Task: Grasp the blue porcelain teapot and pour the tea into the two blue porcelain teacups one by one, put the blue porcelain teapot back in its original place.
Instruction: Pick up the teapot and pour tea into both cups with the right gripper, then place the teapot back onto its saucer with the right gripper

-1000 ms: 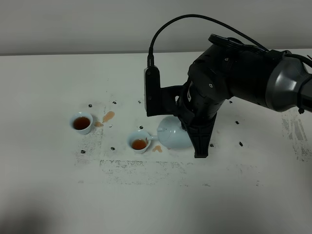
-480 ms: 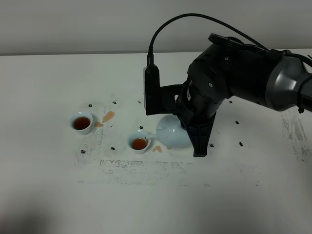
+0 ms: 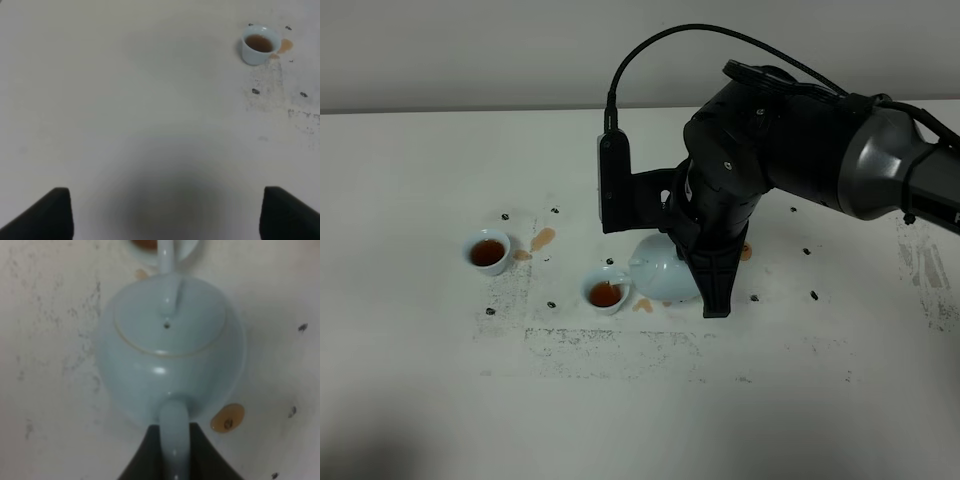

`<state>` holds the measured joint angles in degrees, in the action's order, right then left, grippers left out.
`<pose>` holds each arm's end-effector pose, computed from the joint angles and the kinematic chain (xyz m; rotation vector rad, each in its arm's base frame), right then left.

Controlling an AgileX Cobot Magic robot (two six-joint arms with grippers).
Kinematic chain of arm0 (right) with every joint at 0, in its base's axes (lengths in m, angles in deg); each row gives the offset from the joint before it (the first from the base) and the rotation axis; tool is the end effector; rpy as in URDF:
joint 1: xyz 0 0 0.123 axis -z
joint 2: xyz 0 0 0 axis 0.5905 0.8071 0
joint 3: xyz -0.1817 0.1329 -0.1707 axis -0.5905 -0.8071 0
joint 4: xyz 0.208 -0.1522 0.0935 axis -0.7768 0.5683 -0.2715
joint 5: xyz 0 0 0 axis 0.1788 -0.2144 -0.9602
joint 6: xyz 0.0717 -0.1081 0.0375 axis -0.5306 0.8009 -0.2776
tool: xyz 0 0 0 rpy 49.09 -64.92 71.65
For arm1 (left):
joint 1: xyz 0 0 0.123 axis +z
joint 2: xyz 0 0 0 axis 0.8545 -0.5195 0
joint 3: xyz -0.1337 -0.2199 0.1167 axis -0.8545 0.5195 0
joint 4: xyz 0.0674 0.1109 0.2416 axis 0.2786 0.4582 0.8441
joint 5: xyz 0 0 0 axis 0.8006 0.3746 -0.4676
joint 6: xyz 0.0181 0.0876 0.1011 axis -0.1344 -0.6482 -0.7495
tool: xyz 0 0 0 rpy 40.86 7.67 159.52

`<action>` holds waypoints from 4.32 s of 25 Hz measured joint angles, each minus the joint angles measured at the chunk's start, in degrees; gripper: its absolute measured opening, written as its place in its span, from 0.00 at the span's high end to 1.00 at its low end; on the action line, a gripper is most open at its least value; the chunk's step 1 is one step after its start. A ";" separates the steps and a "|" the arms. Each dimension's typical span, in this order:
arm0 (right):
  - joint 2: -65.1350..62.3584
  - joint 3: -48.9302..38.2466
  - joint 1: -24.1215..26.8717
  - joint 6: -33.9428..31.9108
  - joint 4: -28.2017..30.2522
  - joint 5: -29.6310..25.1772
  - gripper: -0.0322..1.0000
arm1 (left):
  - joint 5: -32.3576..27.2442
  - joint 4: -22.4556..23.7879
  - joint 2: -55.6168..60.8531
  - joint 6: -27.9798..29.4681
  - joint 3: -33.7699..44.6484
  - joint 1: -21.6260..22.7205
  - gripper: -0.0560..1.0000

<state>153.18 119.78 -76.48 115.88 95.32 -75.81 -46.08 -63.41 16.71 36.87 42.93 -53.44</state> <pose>0.3383 0.2632 0.1847 -2.0490 1.9984 -0.2328 0.0608 0.0000 0.2538 -0.1570 2.0785 -0.0377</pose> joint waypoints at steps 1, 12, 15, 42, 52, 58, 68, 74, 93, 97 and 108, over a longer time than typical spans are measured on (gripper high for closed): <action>0.00 0.13 0.00 0.00 0.00 -0.17 0.93 | 0.00 0.00 0.00 0.00 0.00 0.00 0.26; 0.00 0.37 -0.48 -0.67 1.66 -0.73 0.93 | 0.00 0.00 0.00 0.00 0.00 0.00 0.26; 0.00 0.44 -0.48 -0.99 1.70 -0.88 0.93 | 0.00 0.00 0.00 0.00 0.00 0.00 0.26; 0.00 2.74 -1.63 -1.76 3.10 -3.30 0.93 | 0.00 0.00 0.00 0.00 0.00 0.00 0.26; 0.00 2.74 -1.63 -2.33 2.63 -3.30 0.93 | 0.00 0.00 0.00 0.00 0.00 0.00 0.26; 0.00 2.74 -1.63 -2.37 1.77 -3.08 0.93 | 0.00 0.00 0.00 0.00 0.00 0.00 0.26; 0.00 2.74 -1.63 -2.57 1.32 -2.95 0.93 | 0.00 0.00 0.00 0.00 0.00 0.00 0.26; 0.00 2.74 -0.67 -3.02 -4.80 -0.07 0.93 | 0.00 0.00 0.00 0.00 0.00 0.00 0.26; -5.46 -5.09 16.71 12.88 -40.79 8.84 0.93 | 0.00 0.00 0.00 0.00 0.00 0.00 0.26; -5.58 -12.72 18.18 20.96 -49.37 16.22 0.93 | 0.00 0.00 0.00 0.00 0.00 0.00 0.26; -4.09 -21.85 19.21 29.56 -57.83 26.39 0.93 | 0.00 0.00 0.00 0.00 0.00 0.00 0.26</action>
<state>149.09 97.93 -57.27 145.44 37.49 -49.42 -46.08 -63.41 16.71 36.87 42.93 -53.44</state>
